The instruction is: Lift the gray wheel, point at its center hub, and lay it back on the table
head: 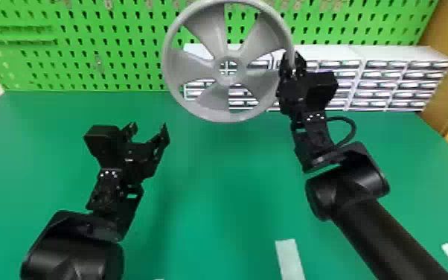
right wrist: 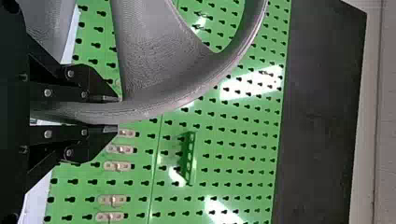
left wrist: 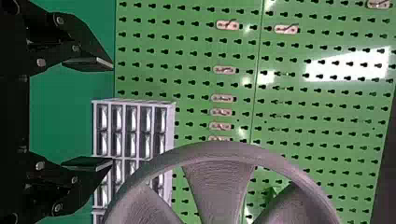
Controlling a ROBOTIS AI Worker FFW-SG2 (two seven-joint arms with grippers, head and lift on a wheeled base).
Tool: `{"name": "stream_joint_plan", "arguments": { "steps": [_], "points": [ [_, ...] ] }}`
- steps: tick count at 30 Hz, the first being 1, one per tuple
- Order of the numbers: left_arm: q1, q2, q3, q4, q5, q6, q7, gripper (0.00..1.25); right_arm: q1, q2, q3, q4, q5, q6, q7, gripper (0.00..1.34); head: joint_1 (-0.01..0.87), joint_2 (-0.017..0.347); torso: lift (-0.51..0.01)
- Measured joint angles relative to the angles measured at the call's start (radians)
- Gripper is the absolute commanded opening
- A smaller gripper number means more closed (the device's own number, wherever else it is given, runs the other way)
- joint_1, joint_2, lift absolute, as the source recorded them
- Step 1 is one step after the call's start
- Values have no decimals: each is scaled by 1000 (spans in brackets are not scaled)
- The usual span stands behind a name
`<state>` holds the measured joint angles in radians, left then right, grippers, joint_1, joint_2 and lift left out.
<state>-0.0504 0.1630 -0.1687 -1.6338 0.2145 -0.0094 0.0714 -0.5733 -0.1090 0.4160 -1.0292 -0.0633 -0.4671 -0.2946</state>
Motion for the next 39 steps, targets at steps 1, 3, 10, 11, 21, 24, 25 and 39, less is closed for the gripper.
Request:
{"name": "stream_joint_plan", "arguments": {
  "steps": [1,3,10,11,21,24,25,39],
  "points": [
    [0,0,0,0,0,0,0,721,0,0,0,1,1,0,0,72,692,48,-96],
    [1,0,0,0,0,-1,-1,669,1,-1,1,1,2,0,0,72,692,48,-96],
    [3,-2,-6,-1,-9,-9,-2,318,0,-4,4,1,7,1,-1,72,692,48,-96],
    [4,-3,-8,-1,-9,-14,-2,288,-1,-4,5,1,8,2,-1,72,692,48,-96],
    [42,-26,-78,-112,-97,-2,183,115,-5,-5,8,6,10,7,-1,72,692,48,-96],
    [60,-37,-120,-153,-126,8,236,114,-5,-6,6,6,13,7,-1,72,692,48,-96],
    [64,-41,-130,-163,-130,8,245,110,-6,-6,6,6,14,7,-1,72,692,48,-96],
    [76,-8,-272,-266,-109,6,411,100,-9,-8,-2,6,24,11,-1,72,692,48,-96]
  ]
}}
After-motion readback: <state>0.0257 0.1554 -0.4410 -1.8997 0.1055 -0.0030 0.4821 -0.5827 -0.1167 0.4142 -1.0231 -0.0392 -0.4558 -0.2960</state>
